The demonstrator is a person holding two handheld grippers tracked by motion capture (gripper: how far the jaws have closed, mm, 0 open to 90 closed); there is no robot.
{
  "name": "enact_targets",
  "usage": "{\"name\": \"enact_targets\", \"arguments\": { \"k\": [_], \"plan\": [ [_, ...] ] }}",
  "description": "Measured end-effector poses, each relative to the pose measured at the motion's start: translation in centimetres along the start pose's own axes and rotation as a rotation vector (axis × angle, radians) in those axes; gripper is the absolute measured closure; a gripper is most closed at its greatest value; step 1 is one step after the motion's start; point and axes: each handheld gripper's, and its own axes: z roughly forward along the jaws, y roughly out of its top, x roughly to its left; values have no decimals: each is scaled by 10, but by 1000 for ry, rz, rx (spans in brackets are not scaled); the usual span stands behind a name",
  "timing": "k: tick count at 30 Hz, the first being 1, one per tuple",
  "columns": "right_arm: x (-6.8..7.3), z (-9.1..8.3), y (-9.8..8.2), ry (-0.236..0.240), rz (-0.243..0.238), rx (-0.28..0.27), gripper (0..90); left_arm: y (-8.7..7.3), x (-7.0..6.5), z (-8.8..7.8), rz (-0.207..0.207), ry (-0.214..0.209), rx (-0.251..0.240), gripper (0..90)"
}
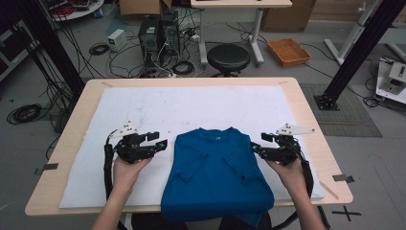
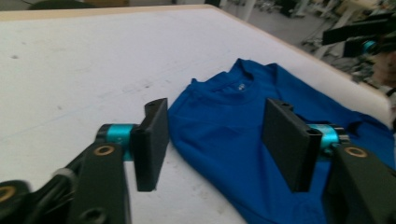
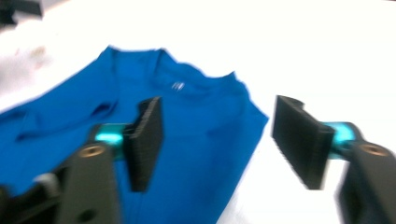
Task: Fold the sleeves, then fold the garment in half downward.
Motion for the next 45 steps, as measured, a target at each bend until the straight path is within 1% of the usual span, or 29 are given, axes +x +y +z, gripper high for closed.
{"name": "enact_targets", "arguments": {
  "k": [1, 2, 3, 5, 6, 7, 8, 9, 10, 11, 13, 15, 16, 18, 20, 21, 25, 26, 28, 29, 32, 34, 36, 37, 38, 39, 41, 43, 45],
  "plan": [
    [-2, 0, 0, -5, 13, -11, 292, 1, -1, -1, 12, 21, 12, 348],
    [-3, -1, 0, -7, 18, -21, 268, 3, -3, -2, 12, 39, 13, 347],
    [-3, -3, -1, -16, 14, -28, 255, 3, -4, -3, 19, 57, 9, 341],
    [-3, -5, -1, -35, 19, -42, 234, 4, -6, -5, 28, 108, 7, 294],
    [-3, -5, -1, -35, 19, -42, 234, 4, -6, -5, 28, 108, 7, 294],
    [-3, -6, -1, -50, 27, -48, 216, 4, -6, -8, 30, 124, 1, 294],
    [-3, -8, 0, -61, 29, -54, 216, 4, -6, -8, 23, 135, -4, 295],
    [-3, -9, 0, -60, 30, -55, 216, 4, -5, -9, 23, 131, -1, 295],
    [-3, -9, 0, -60, 28, -53, 218, 4, -4, -10, 24, 105, 4, 317],
    [-3, -10, 0, -54, 23, -52, 223, 3, -3, -10, 29, 90, 4, 365],
    [-3, -10, 0, -32, 11, -46, 249, 3, -4, -12, 42, 94, -10, 377],
    [-2, -9, 0, -26, 13, -42, 258, 2, -4, -14, 60, 100, -29, 377],
    [-2, -8, 0, -23, 9, -43, 276, 1, -5, -15, 74, 103, -34, 388],
    [-1, -8, 1, -17, 4, -40, 302, -1, -4, -18, 87, 92, -58, 429],
    [0, -7, 0, -11, 2, -40, 304, -3, -3, -20, 94, 84, -63, 443],
    [0, -8, 0, -11, 2, -43, 316, -4, -2, -21, 110, 76, -68, 464],
    [0, -11, 1, -10, -1, -59, 334, -10, -3, -21, 134, 54, -110, 474],
    [-1, -12, 1, -10, -1, -63, 334, -10, -3, -22, 121, 49, -122, 474],
    [-3, -12, 1, -13, 6, -65, 336, -8, -4, -21, 80, 37, -133, 472],
    [-4, -12, 2, -12, 9, -66, 337, -6, -4, -21, 68, 32, -130, 465],
    [-7, -9, 2, -10, 22, -64, 356, -2, -5, -16, 56, 29, -104, 442],
    [-11, -8, 2, -19, 32, -68, 365, -1, -6, -12, 46, 17, -91, 430],
    [-14, -6, 3, -21, 40, -71, 377, 2, -5, -6, 39, 18, -69, 395],
    [-16, -5, 3, -31, 49, -74, 377, 3, -5, -3, 39, 20, -58, 386],
    [-17, -4, 4, -33, 57, -72, 377, 4, -5, 0, 41, 28, -40, 375],
    [-19, -3, 4, -33, 69, -67, 377, 6, -5, 4, 42, 47, -22, 357],
    [-22, 1, 4, -37, 75, -56, 378, 8, -6, 12, 48, 75, 6, 324],
    [-26, 6, 5, -42, 79, -44, 383, 9, -7, 20, 55, 80, 28, 322],
    [-28, 12, 5, -46, 85, -26, 401, 11, -6, 29, 46, 77, 48, 322]
  ]
}}
